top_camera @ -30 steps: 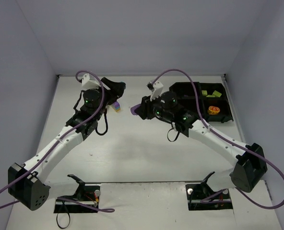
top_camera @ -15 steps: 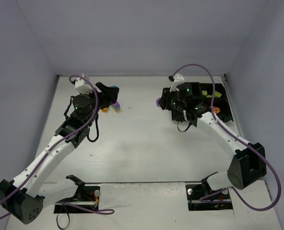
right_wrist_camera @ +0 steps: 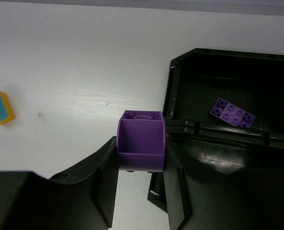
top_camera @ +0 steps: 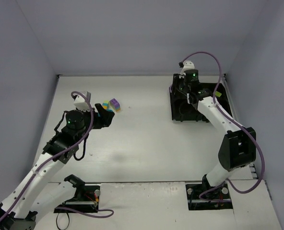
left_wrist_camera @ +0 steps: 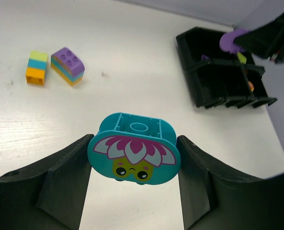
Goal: Sort the legos into containers by color
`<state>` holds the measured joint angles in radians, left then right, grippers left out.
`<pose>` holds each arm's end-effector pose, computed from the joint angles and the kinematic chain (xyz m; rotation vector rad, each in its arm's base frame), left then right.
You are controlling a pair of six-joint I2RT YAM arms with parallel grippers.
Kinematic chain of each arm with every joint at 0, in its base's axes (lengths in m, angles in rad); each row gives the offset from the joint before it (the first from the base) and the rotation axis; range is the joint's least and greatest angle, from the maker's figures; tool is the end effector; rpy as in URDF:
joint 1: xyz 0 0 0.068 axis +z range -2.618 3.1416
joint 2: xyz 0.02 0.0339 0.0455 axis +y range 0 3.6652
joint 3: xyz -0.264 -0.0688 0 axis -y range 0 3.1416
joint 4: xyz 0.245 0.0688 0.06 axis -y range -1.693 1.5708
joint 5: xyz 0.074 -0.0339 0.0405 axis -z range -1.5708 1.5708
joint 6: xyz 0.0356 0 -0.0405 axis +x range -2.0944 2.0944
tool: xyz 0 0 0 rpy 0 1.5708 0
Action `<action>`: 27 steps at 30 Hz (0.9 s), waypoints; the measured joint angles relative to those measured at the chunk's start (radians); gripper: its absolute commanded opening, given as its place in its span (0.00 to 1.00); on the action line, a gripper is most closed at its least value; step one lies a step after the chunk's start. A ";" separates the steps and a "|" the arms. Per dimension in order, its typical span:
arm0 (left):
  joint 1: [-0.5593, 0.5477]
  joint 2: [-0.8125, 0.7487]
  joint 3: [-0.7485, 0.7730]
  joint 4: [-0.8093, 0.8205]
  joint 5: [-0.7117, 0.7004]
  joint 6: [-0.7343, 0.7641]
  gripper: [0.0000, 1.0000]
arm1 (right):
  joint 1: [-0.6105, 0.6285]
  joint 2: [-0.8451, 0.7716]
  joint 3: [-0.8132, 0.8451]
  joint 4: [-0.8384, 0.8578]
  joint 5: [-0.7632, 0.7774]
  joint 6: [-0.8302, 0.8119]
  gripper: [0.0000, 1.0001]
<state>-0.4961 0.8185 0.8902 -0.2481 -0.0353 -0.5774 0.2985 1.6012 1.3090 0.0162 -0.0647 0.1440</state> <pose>0.1655 -0.0882 0.3644 -0.1002 1.8052 -0.7468 0.3676 0.1155 0.3344 -0.1891 1.8526 0.3677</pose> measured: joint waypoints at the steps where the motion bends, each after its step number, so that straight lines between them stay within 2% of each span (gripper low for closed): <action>1: 0.000 -0.012 -0.009 -0.016 0.006 0.006 0.00 | -0.012 0.011 0.008 -0.002 0.007 -0.004 0.00; 13: 0.000 -0.066 -0.076 -0.079 0.084 0.035 0.00 | -0.125 0.111 0.055 -0.006 0.087 -0.027 0.00; 27: 0.000 -0.048 -0.087 -0.089 0.087 0.043 0.00 | -0.136 0.176 0.113 -0.021 0.095 -0.037 0.00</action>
<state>-0.4961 0.7700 0.8032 -0.3367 0.0521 -0.5346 0.1623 1.7771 1.4220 -0.0048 0.0307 0.1070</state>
